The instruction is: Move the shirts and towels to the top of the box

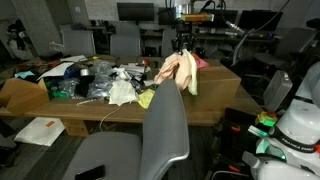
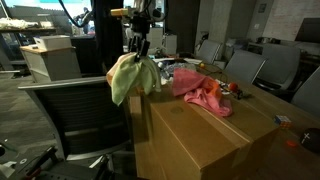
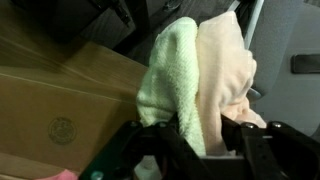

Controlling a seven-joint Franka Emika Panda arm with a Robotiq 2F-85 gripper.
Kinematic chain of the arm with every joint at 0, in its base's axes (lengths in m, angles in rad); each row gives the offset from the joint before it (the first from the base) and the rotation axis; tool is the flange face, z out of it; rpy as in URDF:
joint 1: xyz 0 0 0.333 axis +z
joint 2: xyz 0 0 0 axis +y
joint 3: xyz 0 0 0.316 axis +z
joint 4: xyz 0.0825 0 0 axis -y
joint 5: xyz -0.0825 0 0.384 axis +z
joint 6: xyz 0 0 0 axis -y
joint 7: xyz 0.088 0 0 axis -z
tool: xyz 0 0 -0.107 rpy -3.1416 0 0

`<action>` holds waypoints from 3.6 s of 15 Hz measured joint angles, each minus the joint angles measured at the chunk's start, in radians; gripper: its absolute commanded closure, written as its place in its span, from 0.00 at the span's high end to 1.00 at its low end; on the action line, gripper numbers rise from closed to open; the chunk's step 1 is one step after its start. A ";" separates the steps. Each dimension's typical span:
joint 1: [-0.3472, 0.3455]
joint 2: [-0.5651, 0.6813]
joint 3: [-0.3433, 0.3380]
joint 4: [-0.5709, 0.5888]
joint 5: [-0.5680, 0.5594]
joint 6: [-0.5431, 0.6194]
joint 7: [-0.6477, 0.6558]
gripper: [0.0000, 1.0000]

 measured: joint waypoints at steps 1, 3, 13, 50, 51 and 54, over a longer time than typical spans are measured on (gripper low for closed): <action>-0.014 -0.001 -0.013 -0.003 0.022 0.000 0.000 0.06; -0.042 -0.008 -0.037 -0.011 0.062 0.000 -0.001 0.06; -0.136 -0.135 -0.116 -0.041 0.135 0.028 0.227 0.06; -0.177 -0.155 -0.124 0.021 0.174 -0.059 0.668 1.00; -0.173 -0.157 -0.123 0.010 0.176 -0.063 0.630 1.00; -0.155 -0.182 -0.113 -0.049 0.176 -0.087 0.507 1.00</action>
